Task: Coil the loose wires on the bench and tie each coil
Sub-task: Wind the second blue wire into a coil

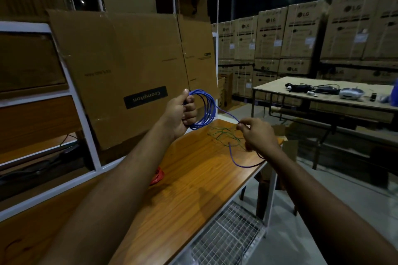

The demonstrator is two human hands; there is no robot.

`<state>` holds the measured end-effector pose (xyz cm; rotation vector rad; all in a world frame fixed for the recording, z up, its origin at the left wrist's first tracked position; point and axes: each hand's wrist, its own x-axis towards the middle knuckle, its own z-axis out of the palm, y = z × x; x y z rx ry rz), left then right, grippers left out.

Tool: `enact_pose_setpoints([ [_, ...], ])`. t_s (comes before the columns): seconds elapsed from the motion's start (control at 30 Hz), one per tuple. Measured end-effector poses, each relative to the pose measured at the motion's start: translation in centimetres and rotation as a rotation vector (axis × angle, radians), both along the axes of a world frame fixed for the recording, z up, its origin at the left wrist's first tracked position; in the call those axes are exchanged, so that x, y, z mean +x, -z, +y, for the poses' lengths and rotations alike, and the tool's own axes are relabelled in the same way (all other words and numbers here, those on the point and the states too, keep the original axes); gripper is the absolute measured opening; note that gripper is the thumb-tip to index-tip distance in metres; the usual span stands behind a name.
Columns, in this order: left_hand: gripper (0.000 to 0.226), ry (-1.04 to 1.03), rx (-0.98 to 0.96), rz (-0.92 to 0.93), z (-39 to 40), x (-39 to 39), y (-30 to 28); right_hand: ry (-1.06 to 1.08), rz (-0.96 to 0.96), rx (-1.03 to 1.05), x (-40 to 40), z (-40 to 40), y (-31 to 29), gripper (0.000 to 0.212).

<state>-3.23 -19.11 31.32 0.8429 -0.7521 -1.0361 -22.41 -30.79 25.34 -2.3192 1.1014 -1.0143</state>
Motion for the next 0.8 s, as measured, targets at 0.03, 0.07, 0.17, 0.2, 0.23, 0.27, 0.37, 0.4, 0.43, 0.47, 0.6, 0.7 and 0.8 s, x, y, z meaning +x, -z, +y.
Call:
enact_pose_setpoints([
  [0.03, 0.043, -0.001, 0.001, 0.004, -0.1, -0.1, 0.0, -0.026, 0.037, 0.023, 0.2, 0.6, -0.2, 0.022],
  [0.07, 0.043, -0.002, 0.004, 0.004, -0.2, -0.2, 0.1, -0.052, 0.116, 0.009, 0.4, 1.0, -0.3, 0.023],
  [0.17, 0.044, -0.009, 0.006, -0.003, -0.4, -0.3, 0.1, -0.154, 0.355, -0.137, 0.6, 2.5, -0.7, 0.024],
  [0.2, 0.044, -0.013, 0.005, -0.004, -0.4, -0.3, 0.1, -0.2, 0.423, -0.198, 0.6, 3.2, -0.9, 0.027],
  [0.23, 0.044, -0.017, 0.006, -0.004, -0.4, -0.3, 0.1, -0.249, 0.484, -0.266, 0.7, 3.8, -1.2, 0.033],
  [0.27, 0.044, -0.019, 0.008, -0.005, -0.5, -0.2, 0.2, -0.298, 0.536, -0.344, 0.7, 4.4, -1.5, 0.04],
  [0.37, 0.044, -0.021, 0.018, -0.027, -0.7, -0.2, 0.5, -0.389, 0.537, -0.608, 0.7, 5.9, -3.0, 0.042],
  [0.4, 0.044, -0.02, 0.022, -0.034, -0.7, -0.3, 0.6, -0.421, 0.505, -0.692, 0.8, 6.3, -3.6, 0.038],
  [0.43, 0.043, -0.016, 0.03, -0.04, -0.7, -0.3, 0.7, -0.458, 0.466, -0.77, 0.8, 6.7, -4.1, 0.036],
  [0.47, 0.043, -0.013, 0.041, -0.05, -0.7, -0.4, 0.8, -0.497, 0.43, -0.834, 0.9, 7.1, -4.6, 0.034],
  [0.6, 0.042, -0.029, 0.087, -0.167, -0.6, -1.5, 1.0, -0.65, 0.211, -0.839, 1.4, 7.1, -5.3, 0.029],
  [0.7, 0.042, -0.117, 0.142, -0.326, -0.4, -2.2, 1.2, -0.613, 0.043, -0.715, 2.3, 6.4, -5.6, 0.024],
  [0.8, 0.031, -0.075, 0.134, -0.391, 0.2, -2.2, 1.5, -0.599, -0.122, -0.708, 2.8, 5.9, -6.0, 0.014],
])
